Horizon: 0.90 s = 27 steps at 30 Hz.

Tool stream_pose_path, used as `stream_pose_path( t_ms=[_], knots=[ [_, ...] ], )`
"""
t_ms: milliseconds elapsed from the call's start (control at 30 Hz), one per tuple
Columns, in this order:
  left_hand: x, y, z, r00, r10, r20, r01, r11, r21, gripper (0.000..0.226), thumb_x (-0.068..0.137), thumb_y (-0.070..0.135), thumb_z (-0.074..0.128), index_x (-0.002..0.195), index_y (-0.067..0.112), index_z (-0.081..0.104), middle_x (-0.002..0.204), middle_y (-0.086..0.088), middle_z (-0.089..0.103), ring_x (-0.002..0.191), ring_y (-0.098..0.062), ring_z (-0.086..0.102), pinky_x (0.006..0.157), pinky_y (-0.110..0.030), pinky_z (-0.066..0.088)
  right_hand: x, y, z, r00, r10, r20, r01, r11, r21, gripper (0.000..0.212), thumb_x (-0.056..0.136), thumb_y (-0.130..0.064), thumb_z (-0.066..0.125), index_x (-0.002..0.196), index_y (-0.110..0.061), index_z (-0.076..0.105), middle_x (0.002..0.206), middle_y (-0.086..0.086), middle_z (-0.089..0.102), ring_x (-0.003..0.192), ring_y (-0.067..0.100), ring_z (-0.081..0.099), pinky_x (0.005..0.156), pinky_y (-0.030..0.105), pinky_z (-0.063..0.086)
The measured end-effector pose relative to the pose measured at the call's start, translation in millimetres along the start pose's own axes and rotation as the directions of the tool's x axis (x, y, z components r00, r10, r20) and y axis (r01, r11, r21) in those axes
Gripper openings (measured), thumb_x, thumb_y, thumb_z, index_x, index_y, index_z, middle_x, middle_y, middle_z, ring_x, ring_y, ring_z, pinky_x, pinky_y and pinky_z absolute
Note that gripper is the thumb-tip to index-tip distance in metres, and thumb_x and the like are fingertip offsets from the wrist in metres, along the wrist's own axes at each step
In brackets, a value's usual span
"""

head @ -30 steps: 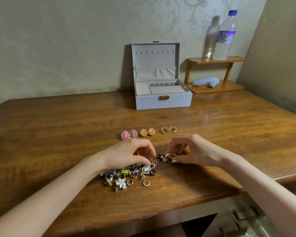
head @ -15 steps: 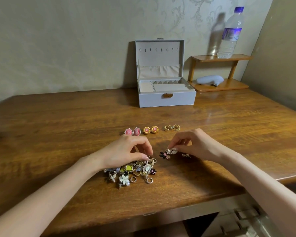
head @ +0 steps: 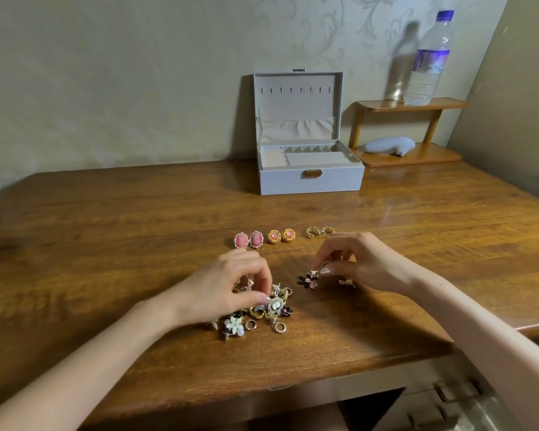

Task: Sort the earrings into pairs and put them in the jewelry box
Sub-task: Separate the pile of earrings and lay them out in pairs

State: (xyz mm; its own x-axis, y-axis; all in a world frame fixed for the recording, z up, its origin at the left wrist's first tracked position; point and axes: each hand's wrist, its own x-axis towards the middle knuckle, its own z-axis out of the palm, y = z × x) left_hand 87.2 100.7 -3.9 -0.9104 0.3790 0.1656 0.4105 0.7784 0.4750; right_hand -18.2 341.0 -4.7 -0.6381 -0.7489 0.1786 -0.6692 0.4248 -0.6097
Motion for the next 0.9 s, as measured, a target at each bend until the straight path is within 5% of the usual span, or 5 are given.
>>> stream_pose_path(
  t_ms=[233,400,567,767,900],
  knots=[
    [4,7,12,0.999,0.048,0.026,-0.052,0.984,0.172,0.017,0.081,0.042,0.065,0.092,0.037,0.053,0.096,0.018,0.051,0.097,-0.002,0.043,0.091,-0.009,0.029,0,-5,1,0.999,0.027,-0.024,-0.024,0.995,0.095,0.017,0.078,-0.008,0.072,0.082,-0.024,0.069,0.077,-0.009,0.069,0.069,0.006,0.061,0.065,0.022,0.050],
    [3,9,12,0.999,0.046,0.005,-0.047,0.986,0.160,0.013,0.082,0.035,0.066,0.087,0.035,0.053,0.095,0.018,0.050,0.096,-0.002,0.044,0.092,-0.015,0.032,2,-9,2,1.000,0.026,0.002,-0.026,0.986,0.167,0.025,0.079,-0.004,0.071,0.086,-0.028,0.070,0.080,-0.015,0.068,0.076,0.007,0.062,0.070,0.023,0.049],
    [4,10,12,0.999,0.034,-0.003,-0.034,0.990,0.139,0.019,0.083,0.027,0.067,0.086,0.034,0.049,0.091,0.018,0.054,0.092,-0.002,0.046,0.087,-0.015,0.034,5,-16,1,1.000,0.031,0.000,-0.030,0.980,0.195,0.021,0.078,-0.007,0.072,0.086,-0.026,0.071,0.080,-0.002,0.069,0.074,0.010,0.063,0.070,0.025,0.048],
    [5,12,-5,0.993,-0.105,0.047,0.114,0.954,-0.279,0.010,0.082,0.018,0.068,0.091,0.021,0.069,0.089,0.011,0.065,0.085,0.001,0.057,0.075,-0.010,0.042,13,-22,9,0.999,0.040,-0.005,-0.039,0.984,0.175,0.023,0.075,-0.004,0.074,0.084,-0.025,0.070,0.066,-0.017,0.065,0.063,-0.005,0.057,0.063,0.010,0.042],
    [7,4,-17,0.979,-0.187,0.083,0.205,0.867,-0.455,0.010,0.080,0.014,0.067,0.090,0.014,0.069,0.088,0.000,0.065,0.079,0.001,0.058,0.072,-0.011,0.045,24,-26,16,0.999,0.027,-0.023,-0.024,0.990,0.136,0.018,0.073,-0.007,0.076,0.085,-0.021,0.072,0.076,-0.008,0.070,0.071,0.003,0.065,0.068,0.019,0.052]
  ],
)
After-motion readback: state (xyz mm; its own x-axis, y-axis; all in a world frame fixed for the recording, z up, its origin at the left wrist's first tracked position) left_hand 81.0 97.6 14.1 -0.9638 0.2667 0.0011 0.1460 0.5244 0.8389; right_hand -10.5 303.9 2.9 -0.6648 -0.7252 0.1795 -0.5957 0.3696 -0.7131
